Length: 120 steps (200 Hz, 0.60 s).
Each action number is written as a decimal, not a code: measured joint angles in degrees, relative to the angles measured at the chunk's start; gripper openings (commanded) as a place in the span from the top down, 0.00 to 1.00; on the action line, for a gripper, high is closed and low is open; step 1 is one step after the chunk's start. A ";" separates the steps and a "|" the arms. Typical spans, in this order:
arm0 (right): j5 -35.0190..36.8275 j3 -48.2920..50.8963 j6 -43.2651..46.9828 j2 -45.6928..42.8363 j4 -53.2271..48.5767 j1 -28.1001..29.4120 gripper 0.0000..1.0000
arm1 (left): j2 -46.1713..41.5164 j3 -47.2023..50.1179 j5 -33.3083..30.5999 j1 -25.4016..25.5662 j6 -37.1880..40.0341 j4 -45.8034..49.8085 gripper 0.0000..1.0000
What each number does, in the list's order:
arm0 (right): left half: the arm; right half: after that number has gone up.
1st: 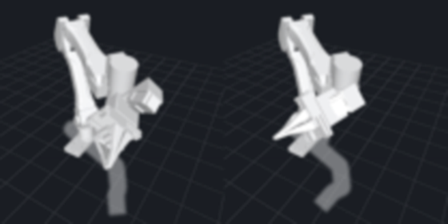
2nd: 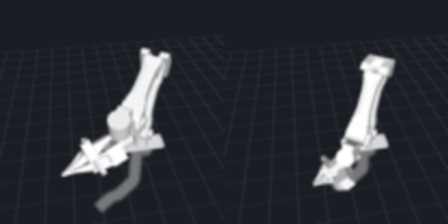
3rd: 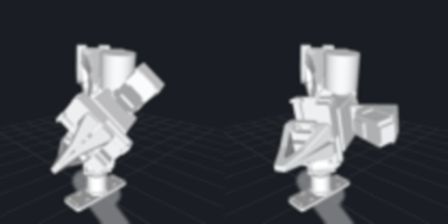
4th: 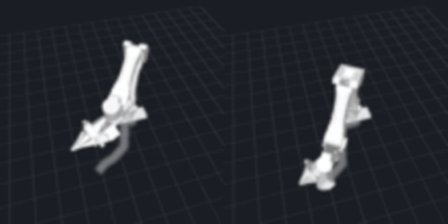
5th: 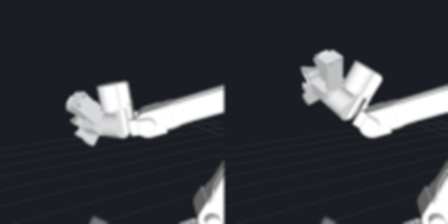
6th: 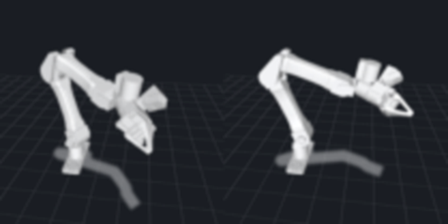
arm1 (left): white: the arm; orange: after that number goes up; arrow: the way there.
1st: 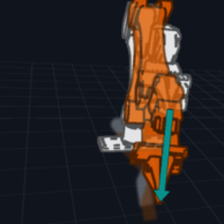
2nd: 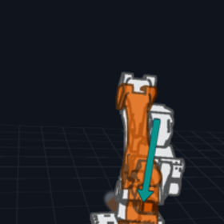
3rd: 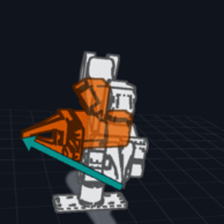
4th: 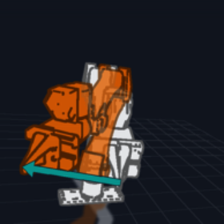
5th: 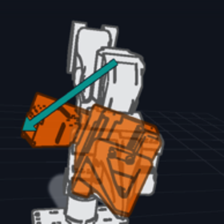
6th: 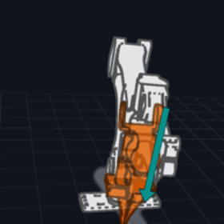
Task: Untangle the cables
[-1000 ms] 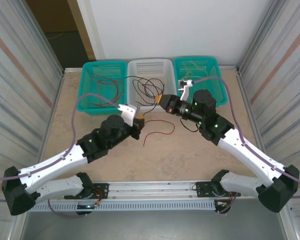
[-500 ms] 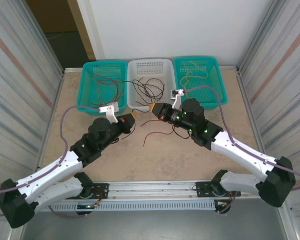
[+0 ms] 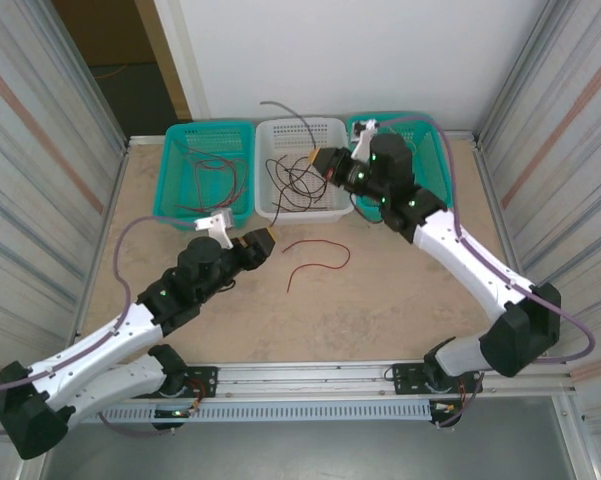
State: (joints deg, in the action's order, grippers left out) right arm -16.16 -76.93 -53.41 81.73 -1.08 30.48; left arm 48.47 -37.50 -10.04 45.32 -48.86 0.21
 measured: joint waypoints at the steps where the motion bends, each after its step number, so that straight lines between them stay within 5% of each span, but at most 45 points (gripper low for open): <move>1: -0.07 -0.22 0.04 0.13 -0.04 -0.13 1.00 | -0.04 -0.15 -0.04 0.00 0.15 0.28 0.32; 90: -6.25 -16.00 4.17 16.96 -9.05 -11.08 1.00 | -10.99 -12.79 -8.28 -0.39 14.71 26.34 0.34; 120: -8.11 -18.51 4.50 22.58 -11.78 -12.79 0.81 | -12.11 -12.87 -8.68 -0.72 15.96 28.79 0.34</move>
State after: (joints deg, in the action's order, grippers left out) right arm -24.27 -95.44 -48.90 104.31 -12.86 17.69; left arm 36.36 -50.37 -18.72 44.60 -32.91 28.99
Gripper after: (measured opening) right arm 0.085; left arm 0.658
